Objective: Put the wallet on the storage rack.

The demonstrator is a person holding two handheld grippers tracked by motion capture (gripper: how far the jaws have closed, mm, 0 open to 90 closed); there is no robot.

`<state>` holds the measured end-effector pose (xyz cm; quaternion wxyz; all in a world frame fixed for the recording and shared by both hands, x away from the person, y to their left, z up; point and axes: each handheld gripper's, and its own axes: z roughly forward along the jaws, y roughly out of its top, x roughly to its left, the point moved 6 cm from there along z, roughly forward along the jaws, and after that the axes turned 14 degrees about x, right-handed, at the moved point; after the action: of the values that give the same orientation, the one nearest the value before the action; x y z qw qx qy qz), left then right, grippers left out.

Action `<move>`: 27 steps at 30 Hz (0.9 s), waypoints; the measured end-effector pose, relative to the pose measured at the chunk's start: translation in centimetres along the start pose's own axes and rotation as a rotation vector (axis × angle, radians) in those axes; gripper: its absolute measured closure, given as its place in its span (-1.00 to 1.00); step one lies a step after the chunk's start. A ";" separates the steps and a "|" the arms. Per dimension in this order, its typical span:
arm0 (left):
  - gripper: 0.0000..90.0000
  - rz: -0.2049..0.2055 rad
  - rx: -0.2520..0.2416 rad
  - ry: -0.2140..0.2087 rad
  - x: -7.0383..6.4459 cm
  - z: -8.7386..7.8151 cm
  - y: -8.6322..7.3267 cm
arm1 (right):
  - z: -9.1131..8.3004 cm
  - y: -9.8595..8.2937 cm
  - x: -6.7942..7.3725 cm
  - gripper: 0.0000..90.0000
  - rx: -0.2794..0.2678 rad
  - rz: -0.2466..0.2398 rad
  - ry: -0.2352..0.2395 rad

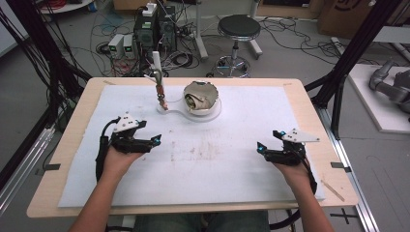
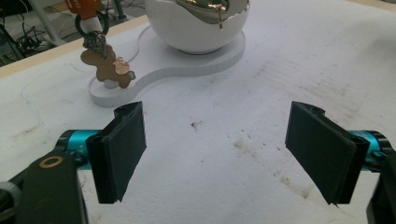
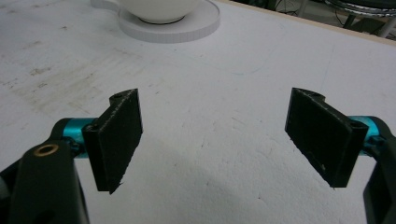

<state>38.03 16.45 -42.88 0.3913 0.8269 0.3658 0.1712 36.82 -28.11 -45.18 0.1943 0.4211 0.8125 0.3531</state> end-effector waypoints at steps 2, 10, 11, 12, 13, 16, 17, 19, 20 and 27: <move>-0.57 0.002 0.003 -0.002 0.1 -0.1 -0.3 | 0.0 0.0 -0.2 -0.57 -0.003 0.000 -0.004; -0.57 -0.028 -0.015 0.010 0.8 -1.1 -1.7 | -0.1 -0.3 -1.0 -0.57 -0.006 0.005 -0.018; -0.57 -0.027 -0.019 0.011 0.9 -1.2 -1.8 | -0.1 -0.2 -1.0 -0.57 -0.006 0.008 -0.016; -0.57 -0.025 -0.022 0.013 0.9 -1.3 -1.9 | 0.0 -0.2 -1.1 -0.57 -0.007 0.007 -0.018; -0.57 -0.027 -0.026 0.012 1.0 -1.3 -1.9 | 0.0 -0.2 -1.1 -0.57 -0.004 0.009 -0.017; -0.57 -0.035 -0.037 0.011 1.2 -1.3 -2.0 | 0.3 -0.2 -1.1 -0.57 0.009 0.005 -0.015; -0.57 -0.037 -0.039 0.009 1.2 -1.2 -2.0 | 0.4 -0.2 -1.1 -0.57 0.010 -0.002 -0.014; -0.57 -0.032 -0.037 0.002 1.1 -1.0 -2.1 | 0.4 -0.2 -1.0 -0.57 0.014 0.003 -0.008; -0.57 -0.030 -0.033 0.000 1.1 -1.0 -2.1 | 0.3 -0.2 -0.9 -0.57 0.011 -0.001 -0.007; -0.57 -0.031 -0.032 -0.011 0.9 -0.7 -2.0 | 0.2 -0.2 -0.8 -0.57 0.012 -0.004 -0.014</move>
<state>37.27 18.32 -44.02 0.4089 0.8158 0.3736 0.1664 37.25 -28.77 -45.43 0.1982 0.4232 0.8140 0.3451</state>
